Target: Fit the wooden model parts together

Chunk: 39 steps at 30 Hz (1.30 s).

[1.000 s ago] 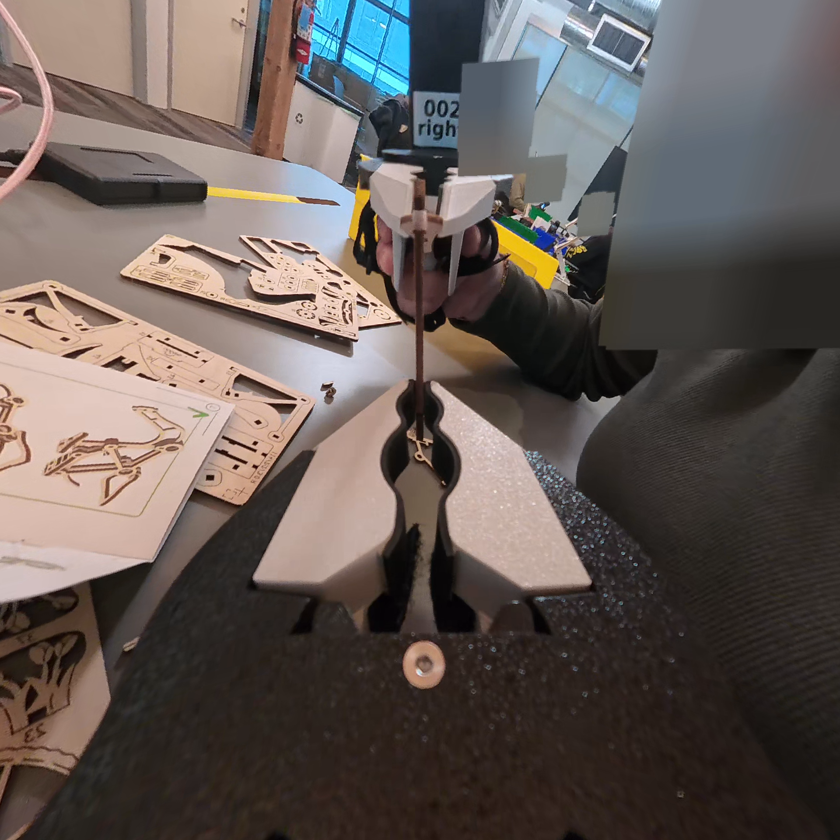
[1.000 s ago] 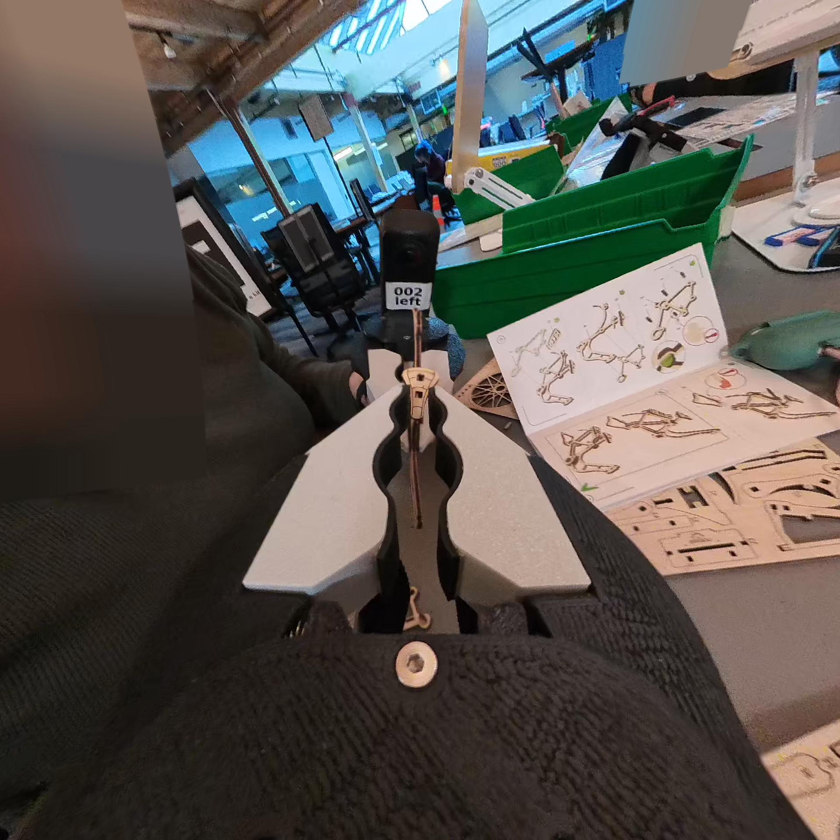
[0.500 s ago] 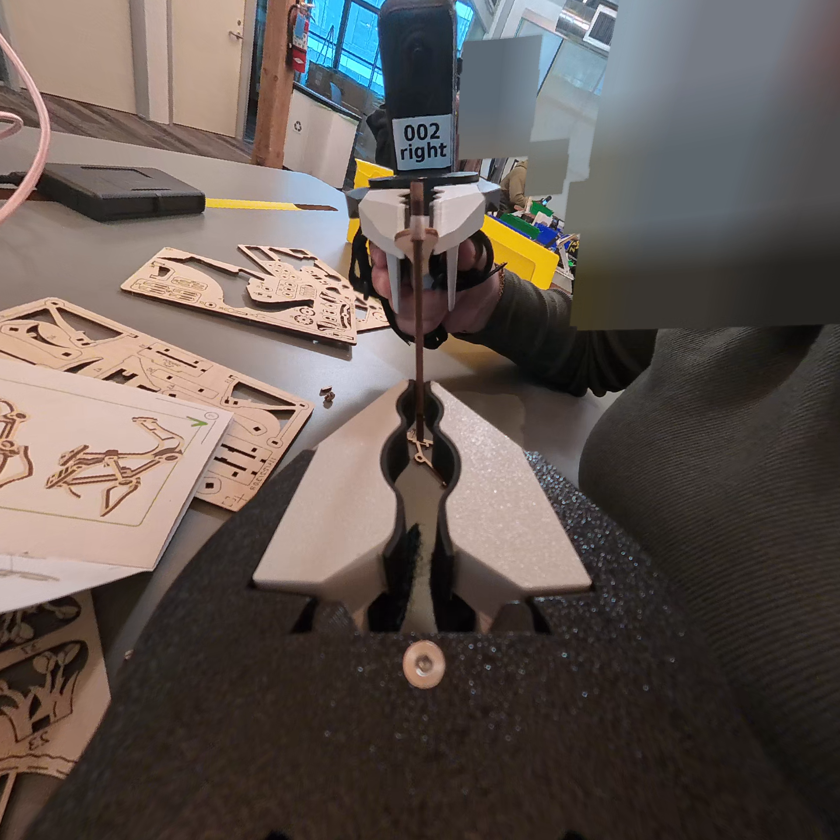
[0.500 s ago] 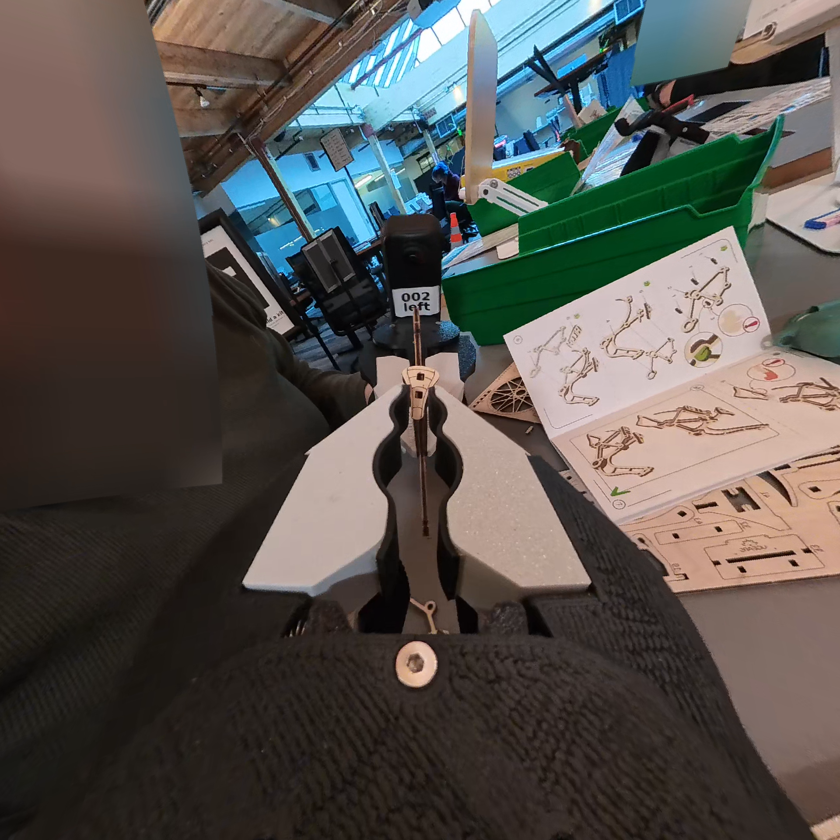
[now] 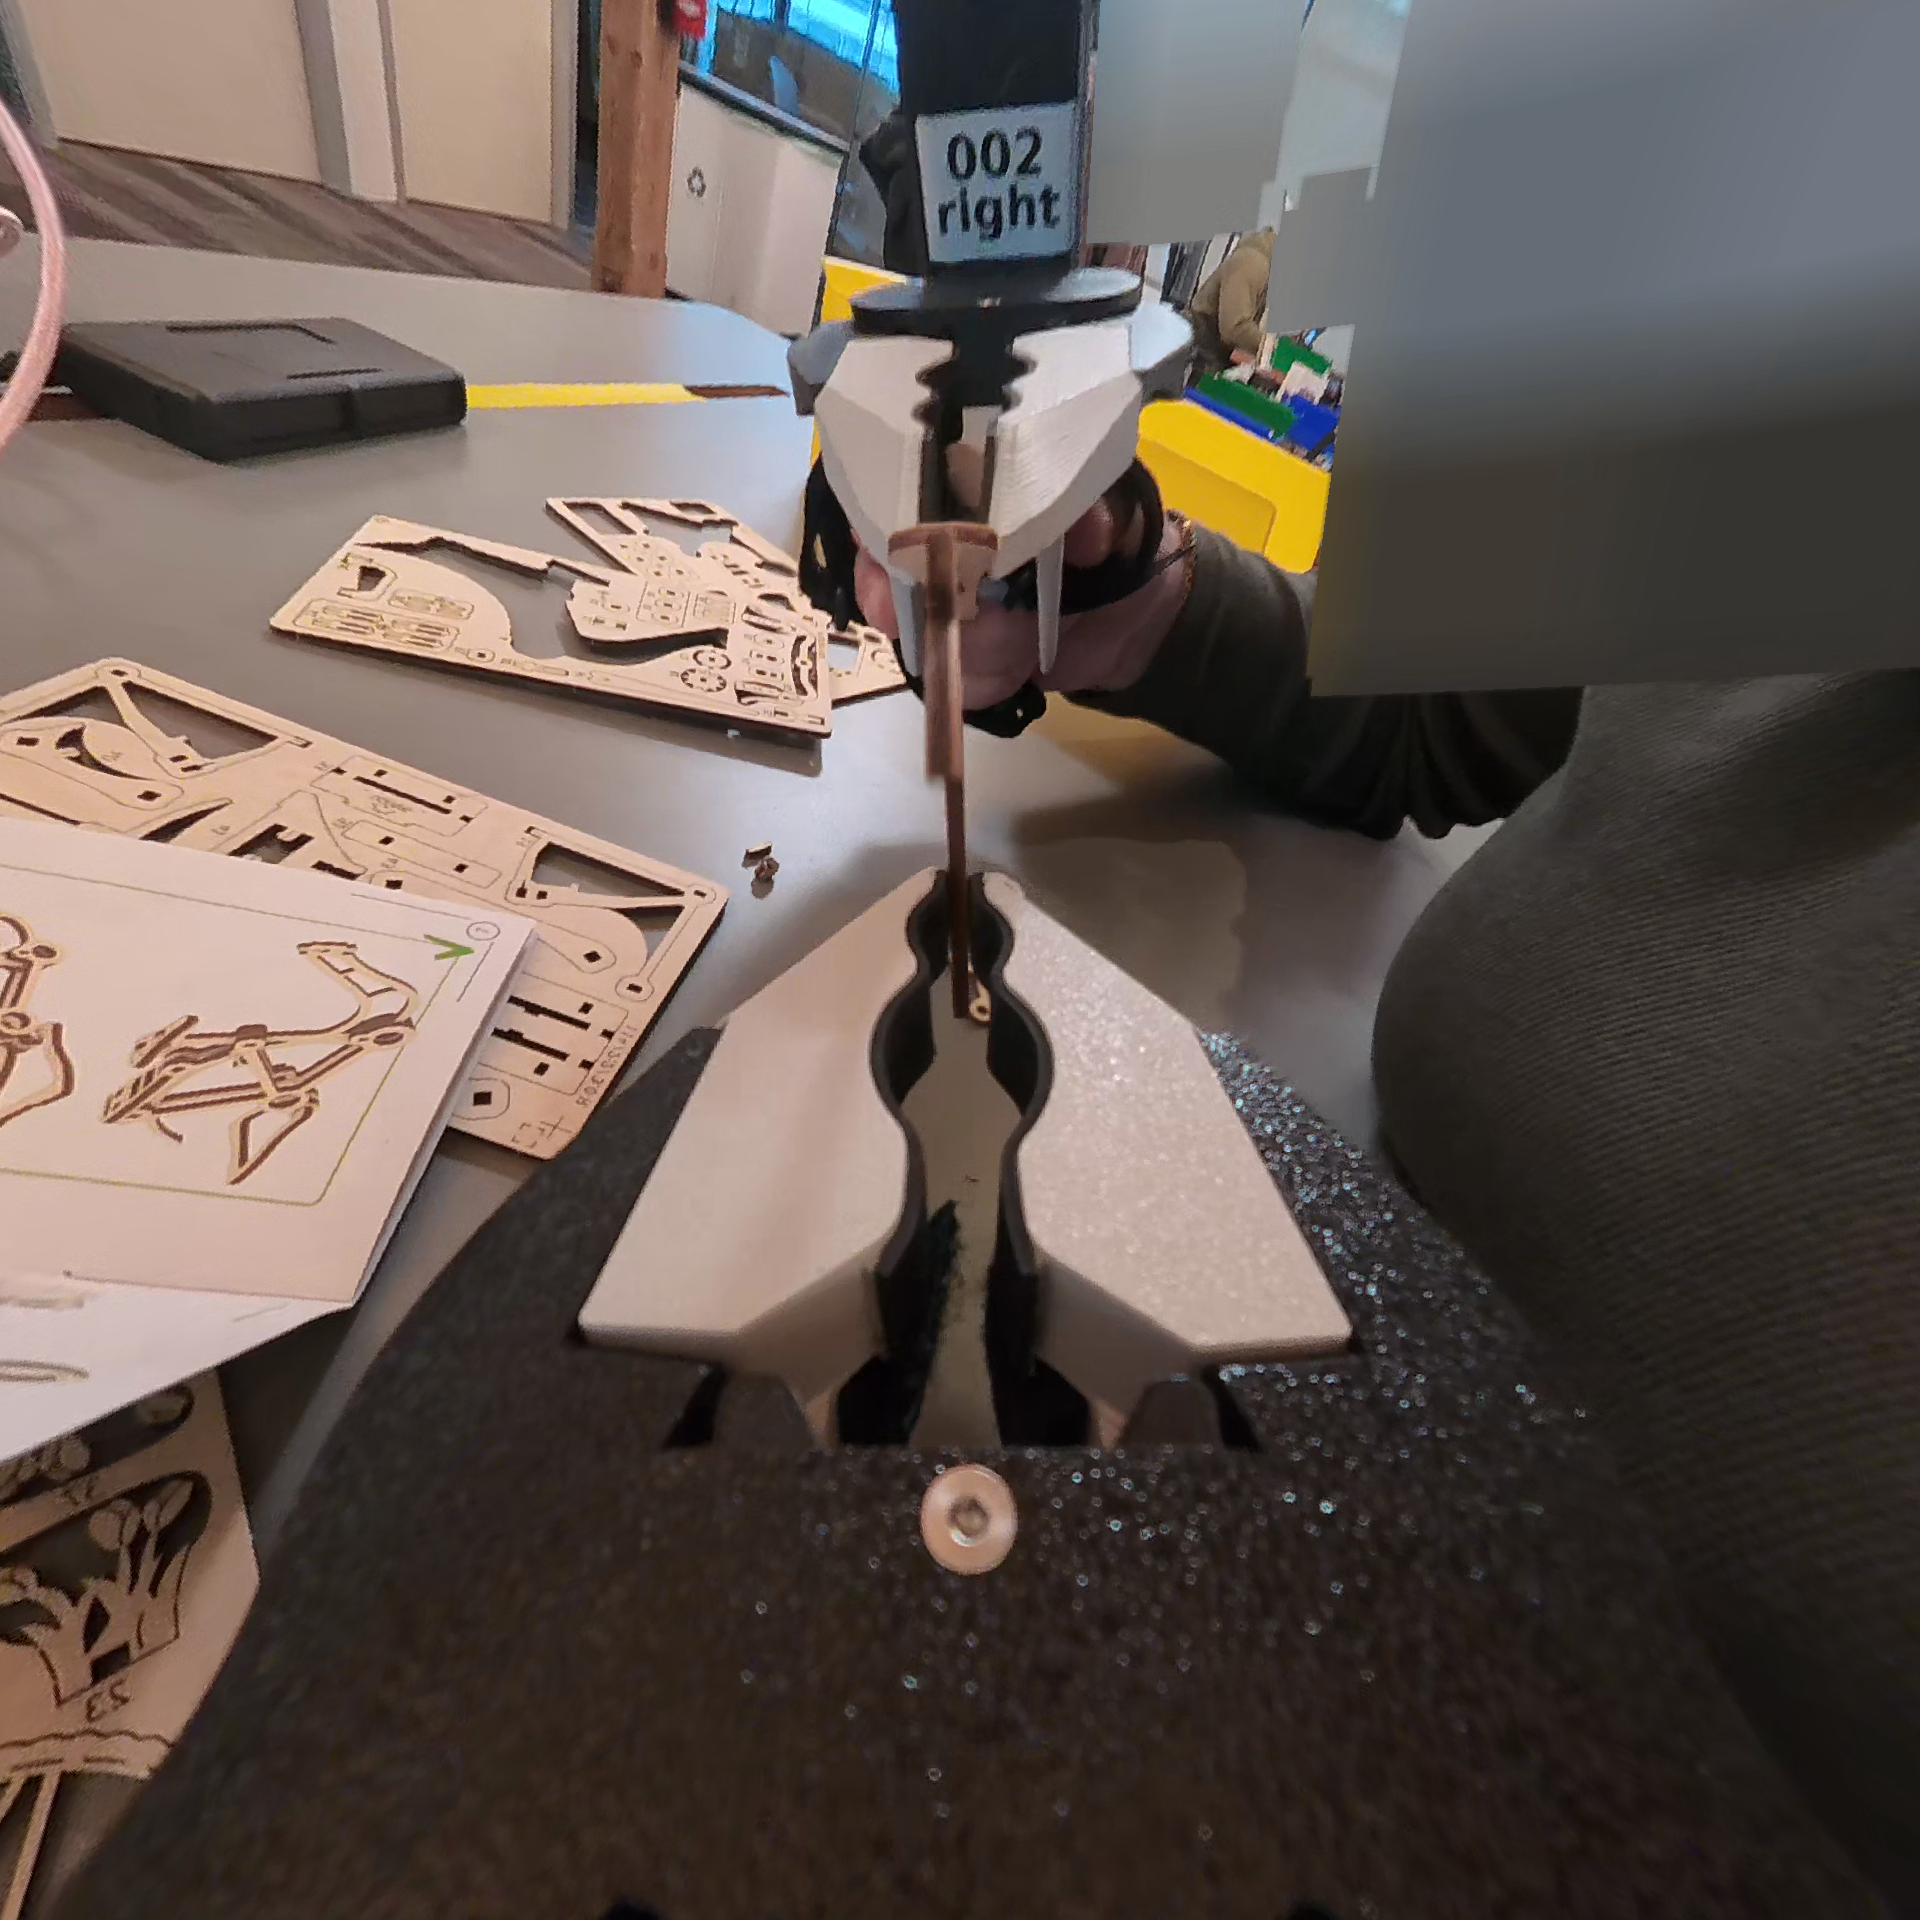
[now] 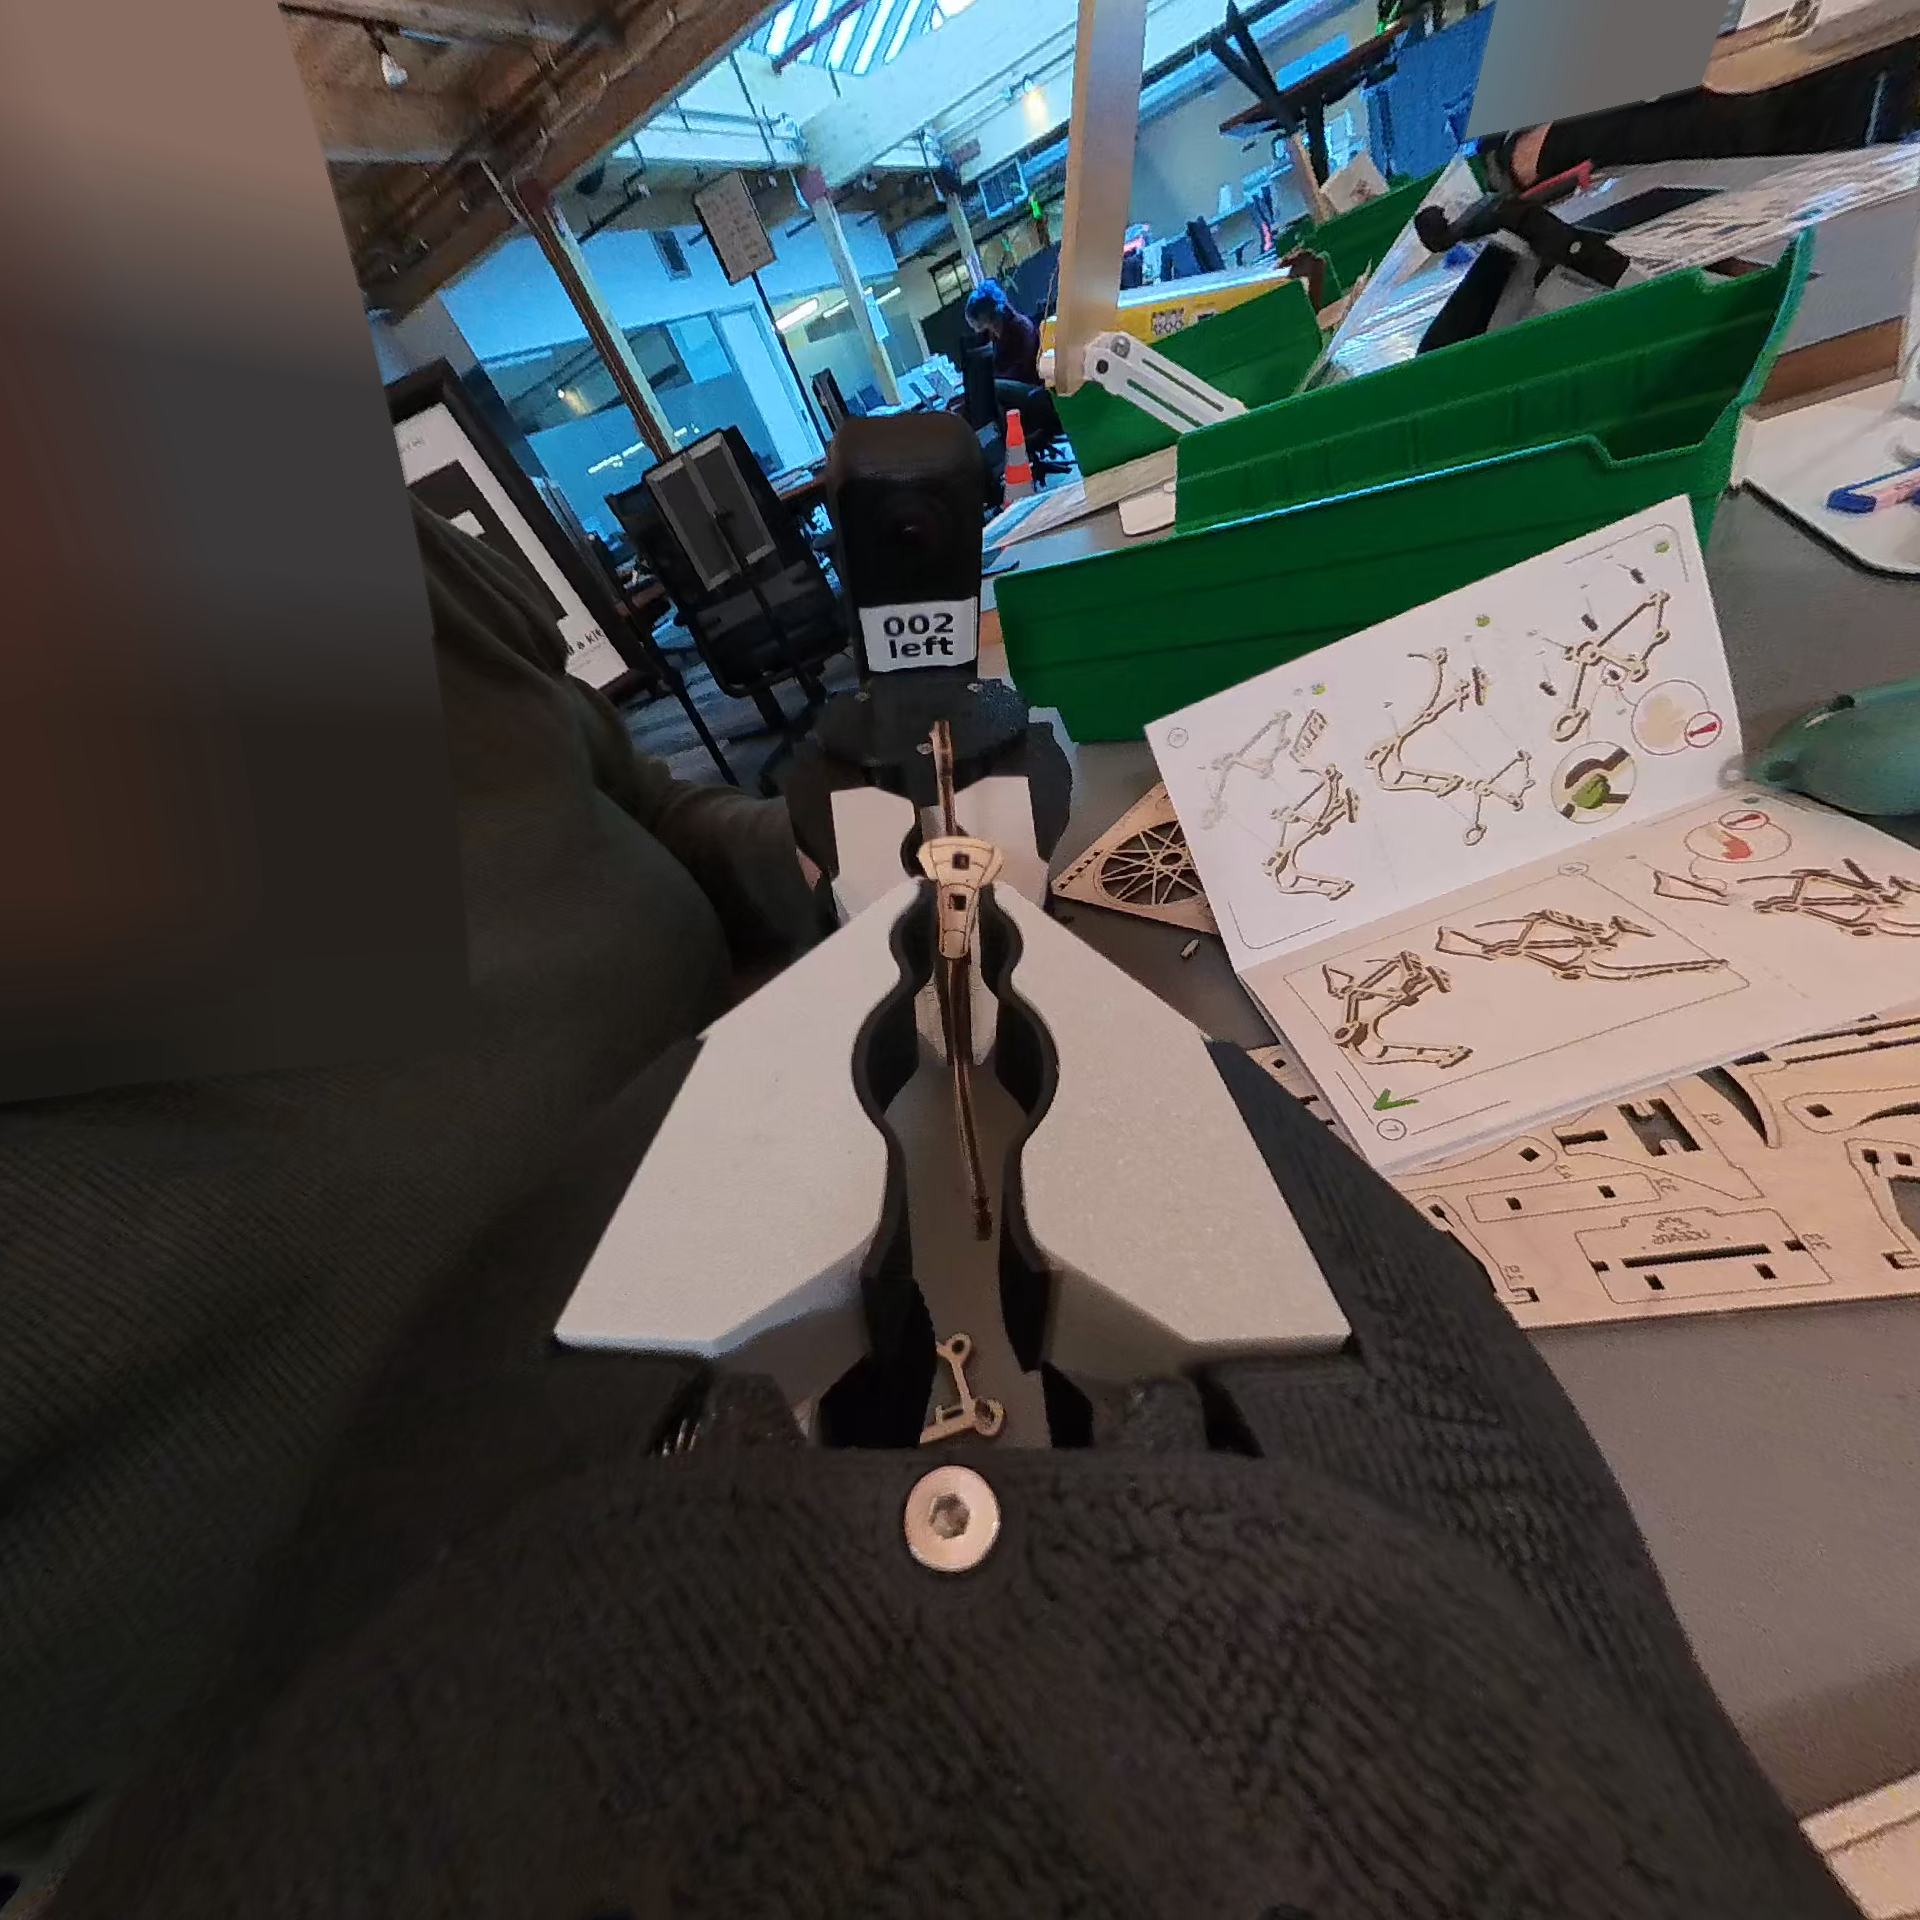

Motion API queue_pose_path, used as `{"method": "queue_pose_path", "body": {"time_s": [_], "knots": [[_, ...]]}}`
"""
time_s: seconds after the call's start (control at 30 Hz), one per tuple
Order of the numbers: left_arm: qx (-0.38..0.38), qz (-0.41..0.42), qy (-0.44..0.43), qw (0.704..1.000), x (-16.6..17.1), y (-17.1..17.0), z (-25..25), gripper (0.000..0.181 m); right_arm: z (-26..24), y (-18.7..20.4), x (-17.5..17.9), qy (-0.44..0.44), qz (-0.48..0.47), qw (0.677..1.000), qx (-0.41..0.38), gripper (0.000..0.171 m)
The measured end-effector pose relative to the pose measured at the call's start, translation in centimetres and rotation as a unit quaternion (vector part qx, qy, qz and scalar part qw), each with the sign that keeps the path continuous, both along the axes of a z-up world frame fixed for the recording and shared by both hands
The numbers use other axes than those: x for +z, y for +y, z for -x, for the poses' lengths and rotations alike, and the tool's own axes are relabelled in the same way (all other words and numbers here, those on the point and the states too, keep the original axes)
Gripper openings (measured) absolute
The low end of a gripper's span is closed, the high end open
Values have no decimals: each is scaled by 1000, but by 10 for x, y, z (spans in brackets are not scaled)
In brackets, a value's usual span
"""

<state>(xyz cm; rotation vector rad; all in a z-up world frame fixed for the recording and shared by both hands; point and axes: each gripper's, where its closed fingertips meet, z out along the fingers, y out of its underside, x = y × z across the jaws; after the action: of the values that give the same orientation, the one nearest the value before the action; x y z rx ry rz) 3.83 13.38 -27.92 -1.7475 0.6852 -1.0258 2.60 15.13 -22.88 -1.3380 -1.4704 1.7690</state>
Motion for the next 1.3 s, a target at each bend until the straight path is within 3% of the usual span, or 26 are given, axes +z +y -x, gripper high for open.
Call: {"method": "queue_pose_path", "body": {"time_s": [0.47,0.6,0.83,1.03,1.3], "knots": [[24,-7,-24,999,6,6,-4,0,5,-9,-8,-9,9,1000,10,6],[15,-15,25,999,3,1,-5,0,1,-14,-10,-19,-45,999,19,6],[25,-107,157,981,-6,-1,-3,0,-6,-24,-17,-32,-142,989,34,6],[14,-113,174,978,-10,-4,-5,0,-9,-28,-19,-37,-221,974,40,6],[-7,-125,173,977,-13,-9,-8,0,-12,-35,-22,-31,-248,966,61,6]]}}
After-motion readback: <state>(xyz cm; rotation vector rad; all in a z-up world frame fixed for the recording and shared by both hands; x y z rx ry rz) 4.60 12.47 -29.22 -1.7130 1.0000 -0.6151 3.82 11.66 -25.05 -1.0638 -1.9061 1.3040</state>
